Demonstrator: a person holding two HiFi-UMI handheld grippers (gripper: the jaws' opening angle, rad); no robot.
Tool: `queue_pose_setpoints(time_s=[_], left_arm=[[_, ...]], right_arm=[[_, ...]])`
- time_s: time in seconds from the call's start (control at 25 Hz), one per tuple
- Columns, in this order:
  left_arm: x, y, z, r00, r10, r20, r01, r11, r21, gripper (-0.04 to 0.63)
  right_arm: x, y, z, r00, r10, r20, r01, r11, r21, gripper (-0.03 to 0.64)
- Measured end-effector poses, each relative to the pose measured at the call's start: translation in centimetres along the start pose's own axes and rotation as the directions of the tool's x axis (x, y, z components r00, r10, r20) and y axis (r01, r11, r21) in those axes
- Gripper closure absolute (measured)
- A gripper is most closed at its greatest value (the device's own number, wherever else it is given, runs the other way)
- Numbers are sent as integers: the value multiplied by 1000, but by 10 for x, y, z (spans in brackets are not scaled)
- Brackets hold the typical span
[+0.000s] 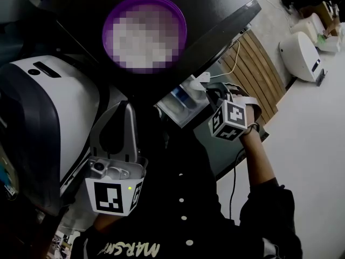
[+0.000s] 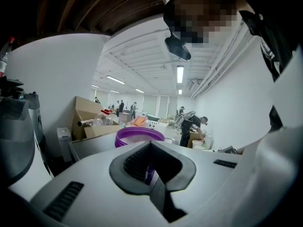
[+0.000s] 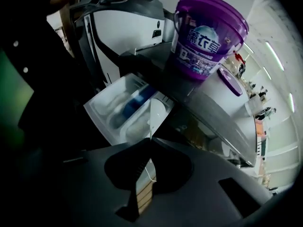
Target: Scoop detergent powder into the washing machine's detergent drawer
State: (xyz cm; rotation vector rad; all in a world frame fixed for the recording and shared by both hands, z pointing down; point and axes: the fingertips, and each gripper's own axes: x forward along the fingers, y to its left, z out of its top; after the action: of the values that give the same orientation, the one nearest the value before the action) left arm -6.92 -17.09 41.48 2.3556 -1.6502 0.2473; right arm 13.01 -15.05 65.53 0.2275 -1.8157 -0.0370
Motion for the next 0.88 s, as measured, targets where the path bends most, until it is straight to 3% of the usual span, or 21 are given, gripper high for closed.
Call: queue_pose_setpoints(time_s=[0.24,0.44,0.72,0.88], left_arm=[[-1,0,-4,1000,6,-8,-6,1000,-5,581],[-2,1,-4,1000,19,-5,-19,1000,1,581],[-4,1,-5,1000,18,-3,-18,1000,-6,581],[-4,2,-3,1000,18,-1,-18,1000,-1,581]], right_arm=[[-1,-4,1,988,-155,24,157,977,-143,584],[-3,-4,3,959,-278,48,280,912,-299,584],[-1,2,9,930,-348,116,366,851,-376,584],[1,1,7,928,-359,103,371,854,-364,584]])
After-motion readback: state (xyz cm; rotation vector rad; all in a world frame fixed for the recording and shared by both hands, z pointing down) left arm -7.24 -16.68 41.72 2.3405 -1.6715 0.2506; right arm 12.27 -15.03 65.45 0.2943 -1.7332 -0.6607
